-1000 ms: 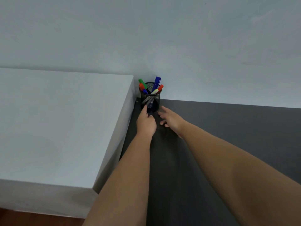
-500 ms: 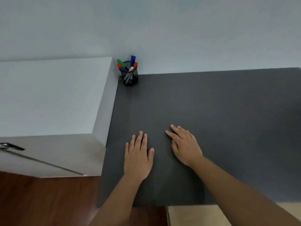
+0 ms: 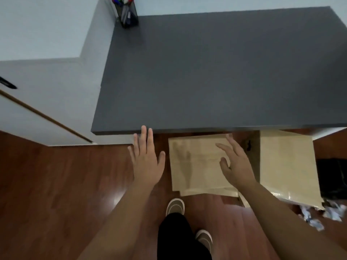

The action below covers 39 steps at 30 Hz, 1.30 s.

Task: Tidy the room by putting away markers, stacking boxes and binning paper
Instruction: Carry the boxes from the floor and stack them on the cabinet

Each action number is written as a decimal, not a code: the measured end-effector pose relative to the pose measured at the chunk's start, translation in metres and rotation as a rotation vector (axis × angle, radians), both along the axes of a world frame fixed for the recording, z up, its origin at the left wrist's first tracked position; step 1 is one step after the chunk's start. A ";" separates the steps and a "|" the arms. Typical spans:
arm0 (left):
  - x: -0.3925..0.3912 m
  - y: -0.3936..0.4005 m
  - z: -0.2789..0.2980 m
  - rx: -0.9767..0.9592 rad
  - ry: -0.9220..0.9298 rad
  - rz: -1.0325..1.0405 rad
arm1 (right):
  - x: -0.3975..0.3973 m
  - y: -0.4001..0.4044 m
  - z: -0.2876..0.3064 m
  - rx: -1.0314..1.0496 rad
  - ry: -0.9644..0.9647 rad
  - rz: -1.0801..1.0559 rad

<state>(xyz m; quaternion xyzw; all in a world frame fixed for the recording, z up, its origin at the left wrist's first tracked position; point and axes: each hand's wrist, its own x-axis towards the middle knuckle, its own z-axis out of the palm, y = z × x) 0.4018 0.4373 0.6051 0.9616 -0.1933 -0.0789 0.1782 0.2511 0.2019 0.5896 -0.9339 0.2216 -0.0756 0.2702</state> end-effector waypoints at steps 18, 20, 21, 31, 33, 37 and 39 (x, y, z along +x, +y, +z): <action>-0.077 0.009 -0.155 -0.475 0.906 0.554 | -0.086 -0.005 -0.094 0.996 0.228 -0.779; -0.072 0.027 -0.125 -0.551 0.885 0.569 | -0.093 0.007 -0.058 1.019 0.200 -0.754; -0.073 0.036 -0.098 -0.586 0.867 0.571 | -0.096 0.013 -0.041 1.020 0.187 -0.732; -0.063 0.164 0.115 -0.688 0.677 0.650 | -0.038 0.099 0.113 1.162 0.177 -0.328; -0.060 0.201 0.143 -0.770 0.598 0.701 | -0.009 0.130 0.144 1.095 0.206 -0.193; -0.046 0.282 0.183 -0.864 0.383 0.862 | 0.047 0.203 0.205 1.169 0.129 0.033; -0.040 0.315 0.211 -0.912 0.273 0.946 | 0.075 0.240 0.231 1.248 0.113 0.122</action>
